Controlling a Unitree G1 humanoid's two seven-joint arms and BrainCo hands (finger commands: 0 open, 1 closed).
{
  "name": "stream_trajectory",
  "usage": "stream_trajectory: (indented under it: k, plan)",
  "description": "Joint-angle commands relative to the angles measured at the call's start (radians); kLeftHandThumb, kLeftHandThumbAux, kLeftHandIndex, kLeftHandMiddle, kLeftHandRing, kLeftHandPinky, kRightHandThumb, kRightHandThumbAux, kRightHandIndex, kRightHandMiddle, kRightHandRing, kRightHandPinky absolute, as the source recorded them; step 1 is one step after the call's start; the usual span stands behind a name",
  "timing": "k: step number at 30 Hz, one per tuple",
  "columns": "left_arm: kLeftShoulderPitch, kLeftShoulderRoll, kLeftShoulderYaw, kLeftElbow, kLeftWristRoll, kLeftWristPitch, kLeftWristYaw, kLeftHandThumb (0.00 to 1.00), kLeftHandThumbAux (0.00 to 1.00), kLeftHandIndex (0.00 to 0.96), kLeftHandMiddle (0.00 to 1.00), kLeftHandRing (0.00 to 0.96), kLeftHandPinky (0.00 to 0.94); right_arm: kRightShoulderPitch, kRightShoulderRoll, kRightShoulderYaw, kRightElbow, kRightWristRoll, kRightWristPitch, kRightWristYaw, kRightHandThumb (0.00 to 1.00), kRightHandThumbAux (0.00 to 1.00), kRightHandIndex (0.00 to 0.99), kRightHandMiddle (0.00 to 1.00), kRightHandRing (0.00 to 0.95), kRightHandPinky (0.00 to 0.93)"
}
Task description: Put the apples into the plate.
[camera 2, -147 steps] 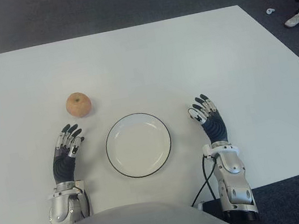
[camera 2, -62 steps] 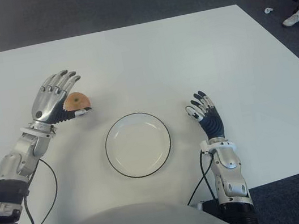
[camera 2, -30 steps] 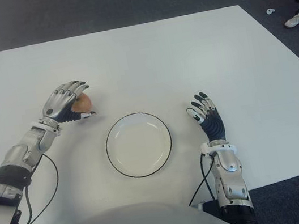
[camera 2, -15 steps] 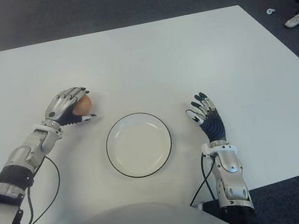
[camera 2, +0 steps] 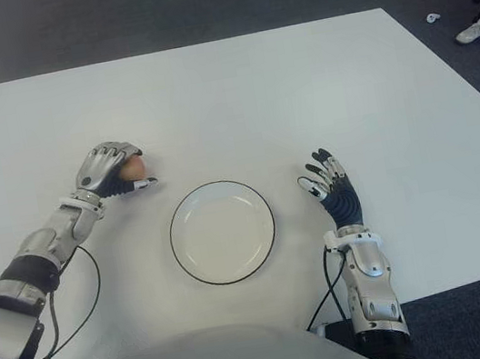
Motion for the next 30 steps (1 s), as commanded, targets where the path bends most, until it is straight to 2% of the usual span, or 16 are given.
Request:
stream_trajectory:
  k: [1, 5, 8, 12, 30]
  plan:
    - [0.021, -0.027, -0.061, 0.092, 0.041, 0.011, 0.042, 0.649, 0.578, 0.445, 0.671, 0.664, 0.691, 0.053, 0.005, -0.013, 0.059, 0.016, 0.083, -0.001, 0.291, 0.617, 0.021, 0.13, 0.172, 0.205]
    - [0.013, -0.042, -0.085, 0.117, 0.054, 0.049, 0.111, 0.72, 0.666, 0.445, 0.76, 0.763, 0.801, 0.046, 0.002, -0.021, 0.062, 0.025, 0.084, 0.002, 0.291, 0.612, 0.023, 0.135, 0.18, 0.216]
    - [0.018, -0.054, -0.098, 0.115, 0.063, 0.094, 0.169, 0.735, 0.681, 0.445, 0.806, 0.808, 0.835, 0.038, -0.001, -0.027, 0.069, 0.028, 0.082, 0.002, 0.295, 0.606, 0.027, 0.138, 0.181, 0.213]
    - [0.016, -0.058, -0.112, 0.12, 0.064, 0.11, 0.204, 0.744, 0.69, 0.444, 0.844, 0.843, 0.846, 0.031, -0.003, -0.031, 0.076, 0.028, 0.08, 0.002, 0.302, 0.601, 0.03, 0.138, 0.179, 0.201]
    - [0.0, -0.028, -0.119, 0.077, 0.049, 0.052, 0.304, 0.751, 0.693, 0.444, 0.879, 0.875, 0.849, 0.01, 0.006, -0.044, 0.108, 0.041, 0.058, 0.007, 0.337, 0.633, 0.045, 0.158, 0.204, 0.244]
